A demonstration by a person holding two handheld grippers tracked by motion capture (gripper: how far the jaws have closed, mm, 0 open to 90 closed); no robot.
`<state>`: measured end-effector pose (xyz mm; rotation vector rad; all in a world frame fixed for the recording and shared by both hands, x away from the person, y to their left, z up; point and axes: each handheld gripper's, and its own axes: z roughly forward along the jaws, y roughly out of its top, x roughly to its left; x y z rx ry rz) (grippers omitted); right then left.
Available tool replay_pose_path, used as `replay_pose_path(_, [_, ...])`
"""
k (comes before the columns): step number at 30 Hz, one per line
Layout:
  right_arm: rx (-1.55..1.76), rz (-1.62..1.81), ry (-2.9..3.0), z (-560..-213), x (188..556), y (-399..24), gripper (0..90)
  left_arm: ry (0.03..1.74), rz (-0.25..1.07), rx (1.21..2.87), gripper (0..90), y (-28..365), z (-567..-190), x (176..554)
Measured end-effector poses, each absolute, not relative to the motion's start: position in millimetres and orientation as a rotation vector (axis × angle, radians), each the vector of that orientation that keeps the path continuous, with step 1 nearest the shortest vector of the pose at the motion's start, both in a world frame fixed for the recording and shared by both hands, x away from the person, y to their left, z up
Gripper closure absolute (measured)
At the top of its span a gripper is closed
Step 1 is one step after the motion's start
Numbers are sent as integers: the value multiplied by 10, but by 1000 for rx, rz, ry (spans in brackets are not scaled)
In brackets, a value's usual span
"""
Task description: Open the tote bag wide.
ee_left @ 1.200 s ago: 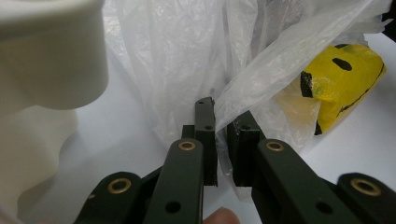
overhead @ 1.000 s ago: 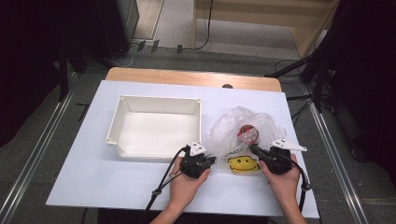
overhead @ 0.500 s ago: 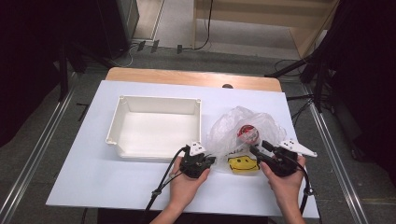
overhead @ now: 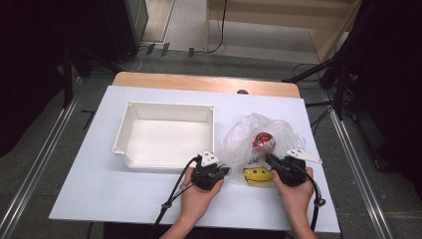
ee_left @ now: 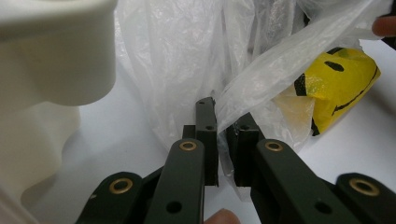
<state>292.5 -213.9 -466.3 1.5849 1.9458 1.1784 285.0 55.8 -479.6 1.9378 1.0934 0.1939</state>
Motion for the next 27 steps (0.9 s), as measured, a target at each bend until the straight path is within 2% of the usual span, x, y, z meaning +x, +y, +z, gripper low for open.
replay_pose_path(11, [1559, 1154, 2163, -4828, 2631, -2085, 900, 1103, 193, 1926, 855, 571, -4794, 2849])
replay_pose_path(14, [1524, 1206, 2107, -4729, 2588, -2097, 700, 1102, 194, 1926, 854, 571, -4793, 2847])
replay_pose_path(17, [1475, 1272, 1994, -4557, 2574, -2150, 594, 1104, 195, 1924, 854, 569, -4794, 2845])
replay_pose_path(23, [1342, 1338, 1879, -4150, 2744, -2137, 578, 1106, 196, 1925, 854, 555, -4797, 2849])
replay_pose_path(27, [1393, 1311, 1894, -4180, 3012, -2046, 467, 1104, 192, 1926, 853, 562, -4797, 2850])
